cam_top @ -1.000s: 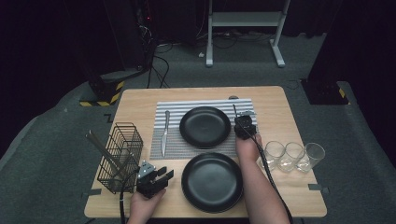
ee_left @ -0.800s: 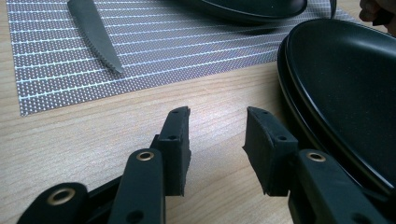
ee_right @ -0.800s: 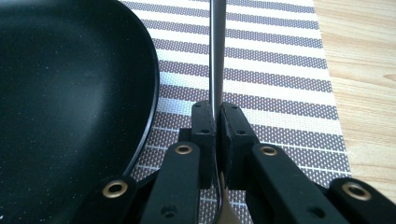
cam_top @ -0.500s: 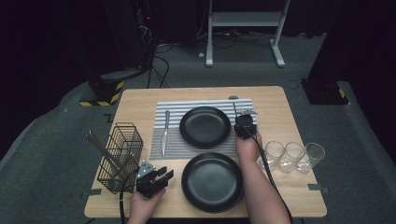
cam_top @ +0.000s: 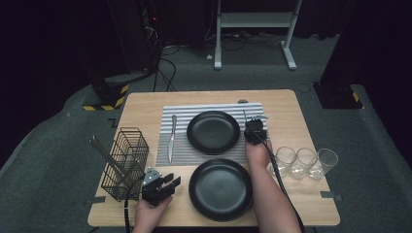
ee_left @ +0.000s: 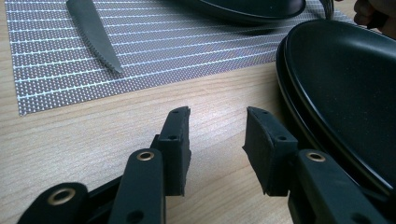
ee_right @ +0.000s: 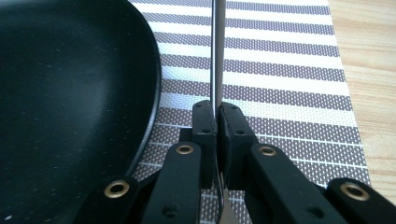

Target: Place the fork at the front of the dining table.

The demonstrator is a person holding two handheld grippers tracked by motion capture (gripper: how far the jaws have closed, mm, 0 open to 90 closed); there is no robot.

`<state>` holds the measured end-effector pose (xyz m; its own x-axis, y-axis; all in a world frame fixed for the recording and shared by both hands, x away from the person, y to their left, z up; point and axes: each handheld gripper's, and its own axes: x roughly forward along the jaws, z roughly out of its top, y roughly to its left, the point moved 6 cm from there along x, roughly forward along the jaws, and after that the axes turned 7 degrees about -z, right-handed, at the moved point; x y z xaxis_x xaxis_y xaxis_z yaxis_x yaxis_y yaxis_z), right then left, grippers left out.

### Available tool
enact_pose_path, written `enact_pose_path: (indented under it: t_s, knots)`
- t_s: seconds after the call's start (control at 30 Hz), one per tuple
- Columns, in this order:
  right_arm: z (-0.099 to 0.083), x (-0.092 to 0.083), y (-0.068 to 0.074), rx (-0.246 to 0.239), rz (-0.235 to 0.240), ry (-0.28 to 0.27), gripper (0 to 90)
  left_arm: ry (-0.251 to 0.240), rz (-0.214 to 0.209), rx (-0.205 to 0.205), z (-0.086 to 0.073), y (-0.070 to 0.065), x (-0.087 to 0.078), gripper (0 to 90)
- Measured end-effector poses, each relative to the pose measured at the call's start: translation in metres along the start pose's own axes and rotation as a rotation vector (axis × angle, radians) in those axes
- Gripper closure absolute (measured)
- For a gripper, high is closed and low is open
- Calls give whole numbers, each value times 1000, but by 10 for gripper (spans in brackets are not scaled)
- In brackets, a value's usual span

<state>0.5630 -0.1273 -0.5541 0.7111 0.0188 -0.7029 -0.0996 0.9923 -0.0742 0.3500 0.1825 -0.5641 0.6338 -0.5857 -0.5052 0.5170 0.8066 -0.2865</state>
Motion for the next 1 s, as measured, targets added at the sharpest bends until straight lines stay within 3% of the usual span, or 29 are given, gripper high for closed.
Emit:
enact_pose_path:
  t_s: [1.0]
  knots:
    - [-1,9,-2,11,-5,37,846,-2,-4,1,0,0,0,609]
